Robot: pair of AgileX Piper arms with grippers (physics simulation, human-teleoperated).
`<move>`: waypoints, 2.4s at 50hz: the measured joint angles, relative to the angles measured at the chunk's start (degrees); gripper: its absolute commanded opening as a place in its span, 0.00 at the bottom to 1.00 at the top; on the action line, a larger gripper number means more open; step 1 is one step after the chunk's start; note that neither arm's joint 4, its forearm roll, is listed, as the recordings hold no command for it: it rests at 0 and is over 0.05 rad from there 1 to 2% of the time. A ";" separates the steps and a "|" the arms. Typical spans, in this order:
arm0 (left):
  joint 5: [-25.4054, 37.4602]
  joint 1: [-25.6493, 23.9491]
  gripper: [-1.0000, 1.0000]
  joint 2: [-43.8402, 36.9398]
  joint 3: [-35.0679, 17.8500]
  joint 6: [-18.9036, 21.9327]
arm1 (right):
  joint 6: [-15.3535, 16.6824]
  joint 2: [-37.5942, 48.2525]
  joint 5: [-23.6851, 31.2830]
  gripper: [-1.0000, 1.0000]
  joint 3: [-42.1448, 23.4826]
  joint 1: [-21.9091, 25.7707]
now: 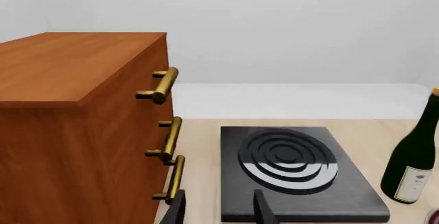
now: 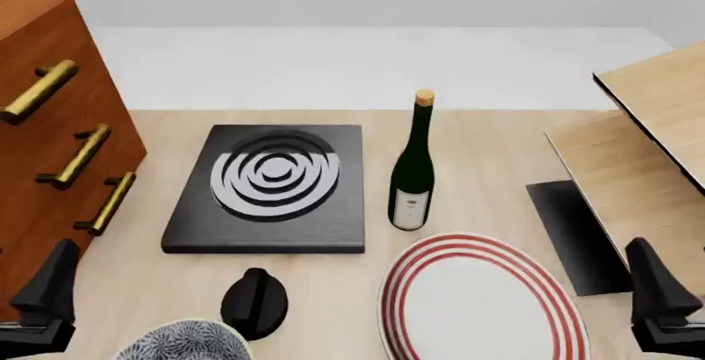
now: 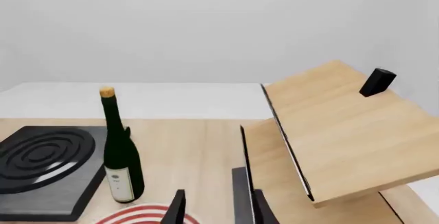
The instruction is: Pick up the akita bowl and put it on the plate.
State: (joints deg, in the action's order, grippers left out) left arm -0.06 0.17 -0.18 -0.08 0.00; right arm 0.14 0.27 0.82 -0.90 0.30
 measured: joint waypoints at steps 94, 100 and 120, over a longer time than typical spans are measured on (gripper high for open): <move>-0.29 -0.07 1.00 -0.43 -0.06 -0.08 | 4.18 58.91 21.80 1.00 -47.93 51.18; -0.29 -0.07 1.00 -0.42 -0.05 -0.08 | 3.37 62.27 19.94 1.00 -48.48 52.78; -0.29 -0.07 1.00 -0.41 -0.04 -0.09 | 0.88 71.98 16.29 1.00 -52.11 57.89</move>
State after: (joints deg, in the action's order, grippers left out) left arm -0.36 0.10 -0.59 -0.13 -0.08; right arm 1.02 72.25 17.11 -53.01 58.19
